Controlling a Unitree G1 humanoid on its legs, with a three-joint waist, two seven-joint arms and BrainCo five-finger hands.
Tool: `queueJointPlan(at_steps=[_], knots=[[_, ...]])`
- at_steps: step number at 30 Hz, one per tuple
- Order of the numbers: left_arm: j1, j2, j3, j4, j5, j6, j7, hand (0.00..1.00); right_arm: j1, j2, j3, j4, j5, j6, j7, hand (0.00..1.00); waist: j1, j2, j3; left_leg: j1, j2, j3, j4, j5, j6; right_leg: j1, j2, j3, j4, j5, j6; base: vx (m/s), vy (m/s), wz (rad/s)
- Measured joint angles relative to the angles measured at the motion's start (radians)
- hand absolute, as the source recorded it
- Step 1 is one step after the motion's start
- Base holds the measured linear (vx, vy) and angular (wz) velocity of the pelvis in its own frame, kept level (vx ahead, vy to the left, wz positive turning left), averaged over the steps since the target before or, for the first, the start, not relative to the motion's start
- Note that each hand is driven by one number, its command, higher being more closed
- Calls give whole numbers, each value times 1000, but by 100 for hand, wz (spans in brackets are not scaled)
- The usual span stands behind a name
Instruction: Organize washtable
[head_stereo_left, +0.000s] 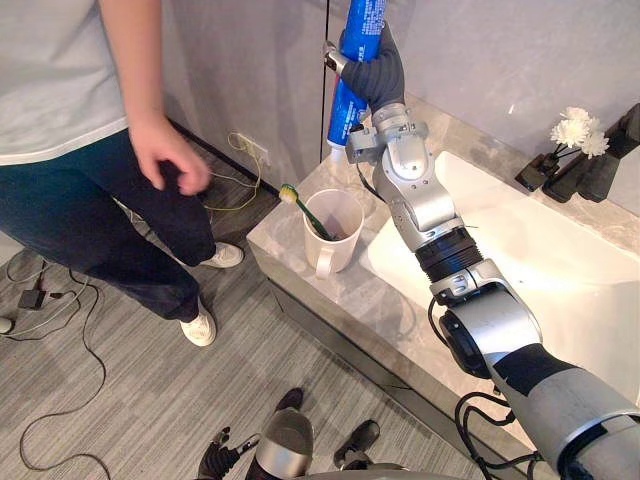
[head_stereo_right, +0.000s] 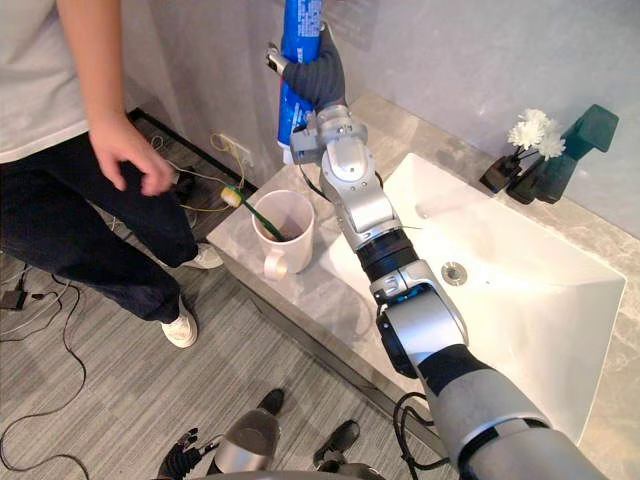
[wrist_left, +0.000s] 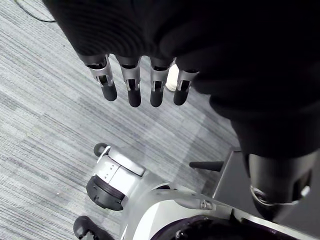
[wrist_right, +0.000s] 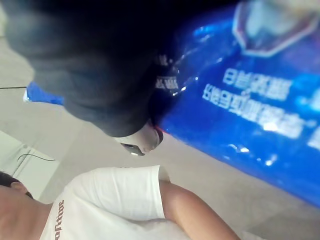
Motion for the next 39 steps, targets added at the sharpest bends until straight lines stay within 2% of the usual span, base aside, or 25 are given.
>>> queueJointPlan(at_steps=[10, 14, 31, 33, 37, 39], knots=[[3, 0, -1, 0, 0, 0, 6, 0, 1, 5, 29, 0, 0, 0, 3, 100, -9, 1, 0, 8, 0, 7, 0, 0, 0, 5, 0, 8, 0, 0, 0, 1, 15, -1], [10, -1, -1, 0, 0, 1, 18, 0, 14, 28, 29, -13, 1, 0, 5, 100, -23, 0, 0, 19, 1, 16, -1, 0, 0, 12, 0, 17, 0, 0, -1, -1, 42, -6], [12, -1, 4, 19, -1, 15, 25, 0, 320, 40, 85, -364, 65, -6, 115, 100, -67, -1, -6, 54, 2, 30, -9, 0, 0, 38, -1, 26, -4, -1, 1, -9, 42, -2], [22, -1, 6, 24, -1, 17, 25, 0, 351, 57, 88, -366, 79, -6, 132, 100, -80, 0, -27, 54, 1, 31, -11, 0, 0, 37, -2, 26, -4, 0, -1, 4, 49, 0], [29, -5, 6, 40, -1, 18, 25, 0, 417, 59, 88, -401, 99, -6, 142, 100, -82, 3, -60, 64, 2, 32, -24, 1, 0, 39, -3, 27, -4, 0, -1, 15, 42, -1], [36, -5, 10, 40, -1, 18, 25, 0, 426, 59, 101, -415, 101, -7, 156, 100, -99, 3, -61, 65, 2, 32, -24, 2, -2, 41, -4, 28, -4, 1, -1, -2, 39, 0]])
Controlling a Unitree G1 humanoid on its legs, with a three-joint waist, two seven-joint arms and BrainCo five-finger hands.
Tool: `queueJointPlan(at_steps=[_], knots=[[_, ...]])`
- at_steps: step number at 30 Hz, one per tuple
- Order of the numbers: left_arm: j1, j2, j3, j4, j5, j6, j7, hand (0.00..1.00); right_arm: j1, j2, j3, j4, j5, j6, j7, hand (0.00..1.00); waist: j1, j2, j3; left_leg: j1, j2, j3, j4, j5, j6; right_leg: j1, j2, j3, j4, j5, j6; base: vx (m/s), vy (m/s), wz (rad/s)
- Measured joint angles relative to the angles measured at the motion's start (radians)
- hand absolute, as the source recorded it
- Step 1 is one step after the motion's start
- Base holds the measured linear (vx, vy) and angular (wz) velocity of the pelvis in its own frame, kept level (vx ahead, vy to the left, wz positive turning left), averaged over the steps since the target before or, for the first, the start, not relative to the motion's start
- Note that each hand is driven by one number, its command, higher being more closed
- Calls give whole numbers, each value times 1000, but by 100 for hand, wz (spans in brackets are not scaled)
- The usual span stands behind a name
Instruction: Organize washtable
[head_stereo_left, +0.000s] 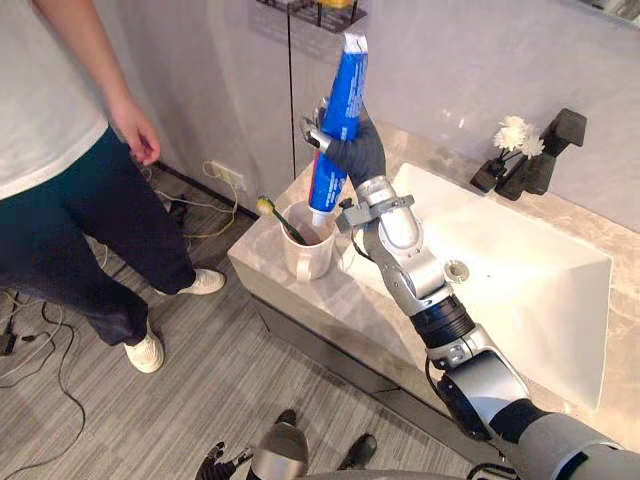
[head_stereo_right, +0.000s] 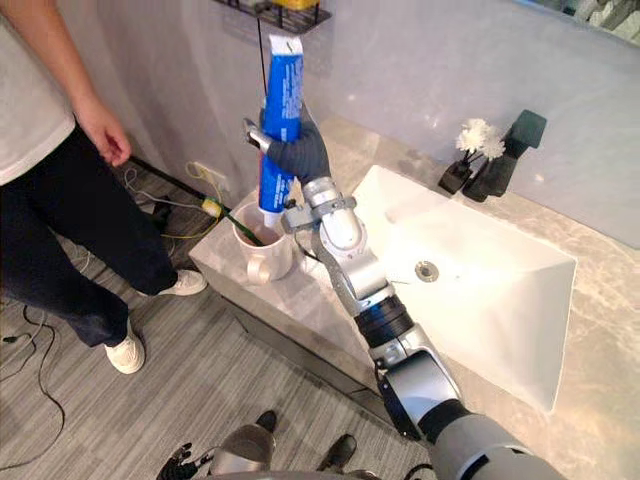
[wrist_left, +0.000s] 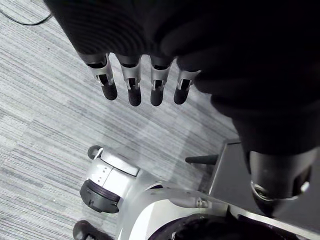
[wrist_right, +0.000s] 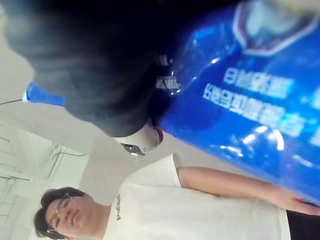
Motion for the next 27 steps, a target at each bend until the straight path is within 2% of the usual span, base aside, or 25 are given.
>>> queueJointPlan(at_steps=[8, 27], knots=[[3, -6, 1, 16, 1, 0, -2, 0, 55, 6, 25, -27, 7, -1, 39, 100, -6, 8, -21, 7, 0, 2, -2, 0, -1, 5, 0, 2, 0, 0, 0, 0, 40, -1], [3, -6, 1, 19, 1, -1, -4, 0, 57, 4, 23, -29, -41, -1, 13, 100, -4, 9, -21, 11, -5, -5, -4, 1, -1, 13, -5, -6, 0, -1, 1, -1, 33, 1]])
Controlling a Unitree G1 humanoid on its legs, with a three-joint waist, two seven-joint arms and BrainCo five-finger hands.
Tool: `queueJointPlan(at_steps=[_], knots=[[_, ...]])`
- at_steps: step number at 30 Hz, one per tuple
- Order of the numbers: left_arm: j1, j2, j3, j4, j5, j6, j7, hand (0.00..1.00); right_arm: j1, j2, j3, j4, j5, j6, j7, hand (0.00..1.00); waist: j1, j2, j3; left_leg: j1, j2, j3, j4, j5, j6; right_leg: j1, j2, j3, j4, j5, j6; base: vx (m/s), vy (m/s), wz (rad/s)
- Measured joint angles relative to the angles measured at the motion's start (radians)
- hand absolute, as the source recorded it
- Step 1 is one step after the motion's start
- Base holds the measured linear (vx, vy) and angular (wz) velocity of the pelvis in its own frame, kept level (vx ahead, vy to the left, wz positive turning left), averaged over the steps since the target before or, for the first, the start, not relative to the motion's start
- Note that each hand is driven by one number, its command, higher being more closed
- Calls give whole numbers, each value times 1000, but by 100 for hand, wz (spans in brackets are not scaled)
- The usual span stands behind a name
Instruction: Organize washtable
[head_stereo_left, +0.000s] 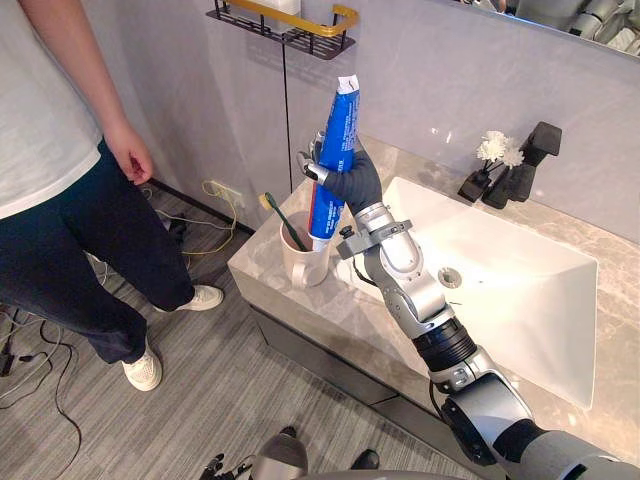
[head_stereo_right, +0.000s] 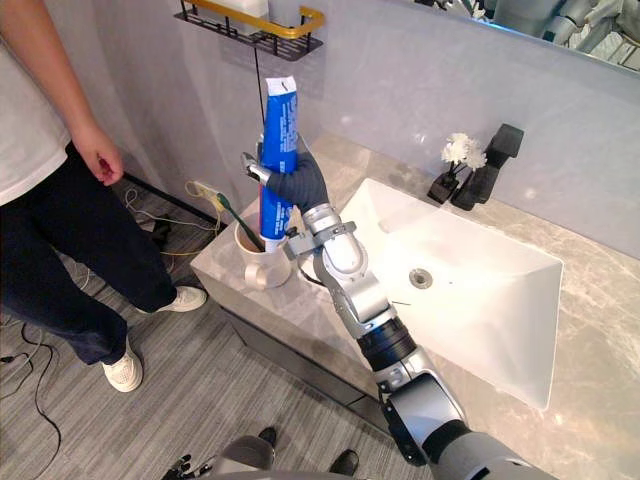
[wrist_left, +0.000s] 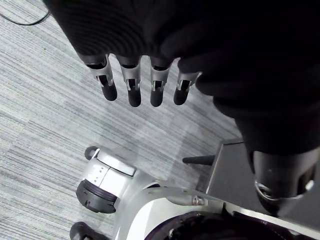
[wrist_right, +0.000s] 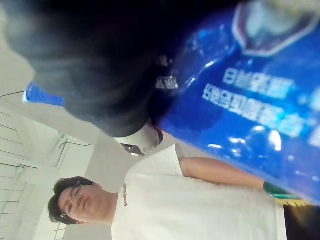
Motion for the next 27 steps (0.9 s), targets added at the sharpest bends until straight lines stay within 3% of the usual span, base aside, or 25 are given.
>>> queueJointPlan(at_steps=[27], knots=[[1, -3, 0, 23, 0, -3, -4, 0, -90, -28, 1, 128, -127, 5, -41, 100, 5, 6, -1, -14, -9, -23, 3, 0, 0, -1, -7, -25, 0, -5, 3, 1, 14, 2]])
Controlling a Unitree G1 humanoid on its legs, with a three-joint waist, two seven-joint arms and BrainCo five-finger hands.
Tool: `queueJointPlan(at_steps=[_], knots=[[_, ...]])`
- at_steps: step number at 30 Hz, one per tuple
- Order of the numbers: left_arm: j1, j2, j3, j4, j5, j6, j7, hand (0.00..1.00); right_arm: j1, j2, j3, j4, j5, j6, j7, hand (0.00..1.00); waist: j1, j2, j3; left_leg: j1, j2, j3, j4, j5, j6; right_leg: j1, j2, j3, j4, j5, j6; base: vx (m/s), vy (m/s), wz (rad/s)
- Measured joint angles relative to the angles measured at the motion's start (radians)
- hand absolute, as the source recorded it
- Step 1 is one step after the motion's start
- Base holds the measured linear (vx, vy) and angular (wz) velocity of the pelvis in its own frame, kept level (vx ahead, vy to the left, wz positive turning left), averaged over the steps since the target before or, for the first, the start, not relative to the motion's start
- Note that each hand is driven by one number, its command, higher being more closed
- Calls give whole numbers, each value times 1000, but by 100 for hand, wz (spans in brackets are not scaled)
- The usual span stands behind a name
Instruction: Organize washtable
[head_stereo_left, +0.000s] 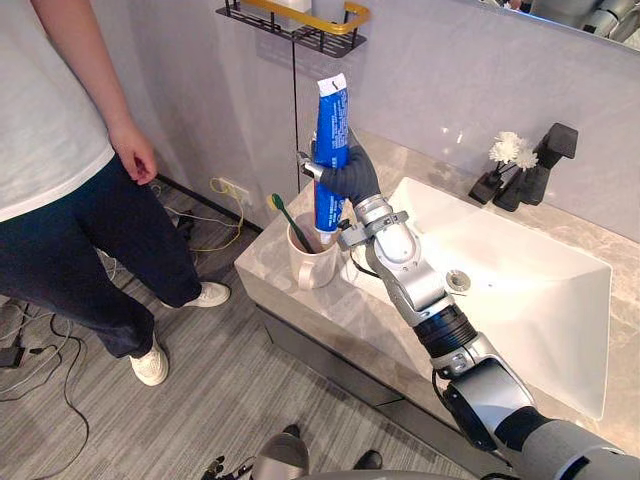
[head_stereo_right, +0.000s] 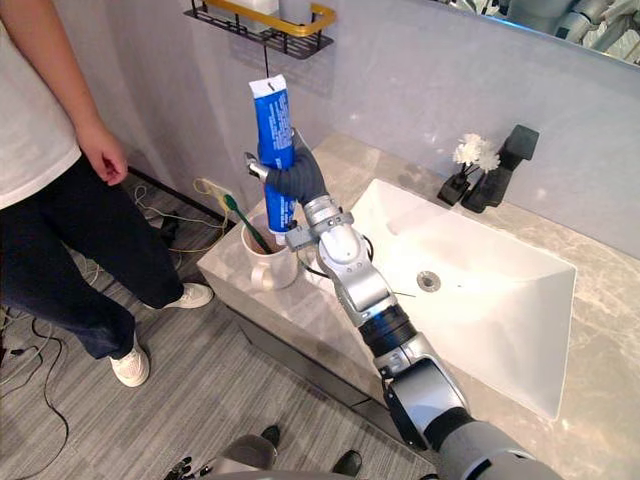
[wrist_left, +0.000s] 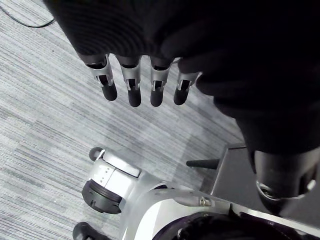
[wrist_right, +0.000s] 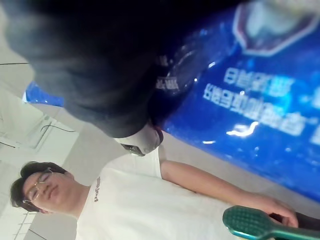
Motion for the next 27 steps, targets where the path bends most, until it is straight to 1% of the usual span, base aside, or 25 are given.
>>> queueJointPlan(at_steps=[6, 11, 16, 20, 27], knots=[[3, 0, -1, 15, 3, 1, -21, 0, -2, 2, 2, 3, 0, 1, -2, 100, 5, 5, 2, -3, 0, -3, 0, 0, 0, -1, 0, -4, 0, -3, 2, 9, 35, 2], [4, -6, -2, 16, 2, 1, -22, 0, -2, 3, 5, 22, 0, 1, -5, 100, 24, 12, 3, -14, -1, -7, 1, 0, 0, -10, 0, -8, 1, -3, 2, 4, 34, 2], [19, -15, -2, 16, 2, 2, -22, 0, -2, 16, 27, 47, -1, 3, -6, 100, 25, 17, 4, -16, -2, -14, 1, 0, 0, -11, -1, -13, 2, -4, 3, 13, 36, 4], [39, -56, -1, 20, -3, 6, -18, 0, -1, 35, 27, 47, -1, 3, -7, 100, 28, 18, 4, -16, -3, -15, 1, 0, 0, -11, -2, -14, 1, -6, 5, 5, 36, 1], [39, -59, -2, 23, -3, 7, -18, 0, -1, 45, 46, 48, -1, 3, -7, 100, 27, 22, 7, -16, -3, -16, 1, 0, 0, -10, -2, -15, 1, -7, 6, -1, 15, 1]])
